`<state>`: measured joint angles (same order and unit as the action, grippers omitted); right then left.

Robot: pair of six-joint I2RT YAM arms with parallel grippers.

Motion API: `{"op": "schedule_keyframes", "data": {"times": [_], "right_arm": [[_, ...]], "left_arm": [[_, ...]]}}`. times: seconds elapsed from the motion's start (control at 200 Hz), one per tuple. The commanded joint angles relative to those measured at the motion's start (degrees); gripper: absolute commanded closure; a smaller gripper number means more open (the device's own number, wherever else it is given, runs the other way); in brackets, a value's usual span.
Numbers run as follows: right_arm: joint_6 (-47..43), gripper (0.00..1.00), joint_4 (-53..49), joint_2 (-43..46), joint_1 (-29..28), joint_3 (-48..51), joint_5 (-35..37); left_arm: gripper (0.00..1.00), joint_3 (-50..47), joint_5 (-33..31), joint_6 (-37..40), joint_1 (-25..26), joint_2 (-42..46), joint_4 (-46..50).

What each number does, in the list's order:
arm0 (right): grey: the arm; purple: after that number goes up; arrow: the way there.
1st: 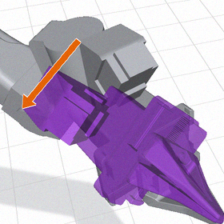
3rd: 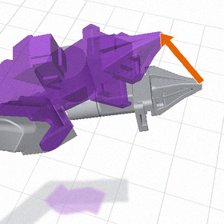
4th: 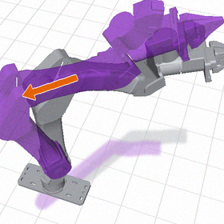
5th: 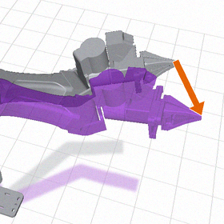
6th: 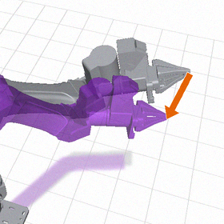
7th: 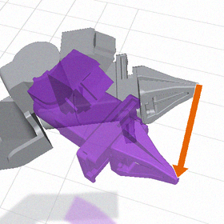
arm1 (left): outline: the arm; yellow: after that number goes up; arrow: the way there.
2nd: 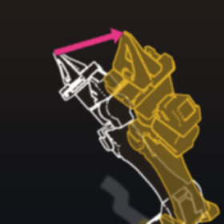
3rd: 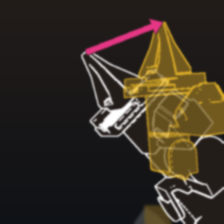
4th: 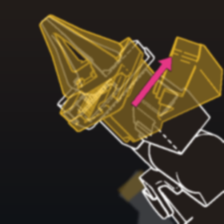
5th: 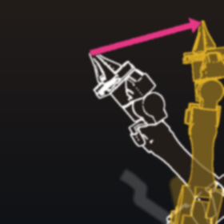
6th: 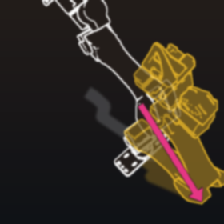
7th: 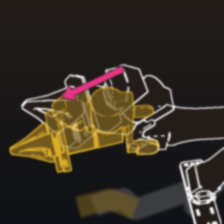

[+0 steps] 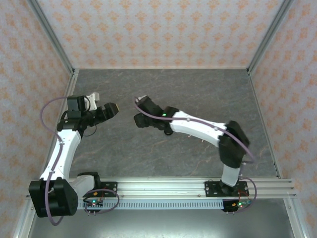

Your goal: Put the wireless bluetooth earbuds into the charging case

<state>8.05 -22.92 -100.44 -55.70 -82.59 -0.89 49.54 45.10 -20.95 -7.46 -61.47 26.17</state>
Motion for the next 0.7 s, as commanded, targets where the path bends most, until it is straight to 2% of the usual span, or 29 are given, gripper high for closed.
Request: {"op": "schedule_keyframes", "data": {"times": [0.0, 0.175, 0.365, 0.49, 0.696], "right_arm": [[-9.0, 0.49, 10.4, 9.4, 0.4, 6.2, -4.7], [-22.1, 0.50, 14.1, 23.2, 0.5, 14.4, -8.1], [-39.1, 0.49, 19.7, 34.3, 0.5, 23.5, -7.8], [-45.2, 0.49, 19.1, 36.5, 0.7, 24.6, -7.6], [-47.4, 0.50, 18.2, 35.8, 0.8, 23.5, -8.9]], "left_arm": [[0.17, 4.0, 11.1, 1.5, 1.6, 1.7, -1.9], [0.17, 7.0, 16.0, 1.6, 7.5, 3.6, -1.4], [0.17, 8.8, 15.2, 2.4, 15.1, 5.7, -2.8], [0.17, 8.8, 14.2, 0.3, 20.0, 5.7, -7.6], [0.19, 10.4, 12.5, 0.6, 27.4, 2.4, -10.9]]}}
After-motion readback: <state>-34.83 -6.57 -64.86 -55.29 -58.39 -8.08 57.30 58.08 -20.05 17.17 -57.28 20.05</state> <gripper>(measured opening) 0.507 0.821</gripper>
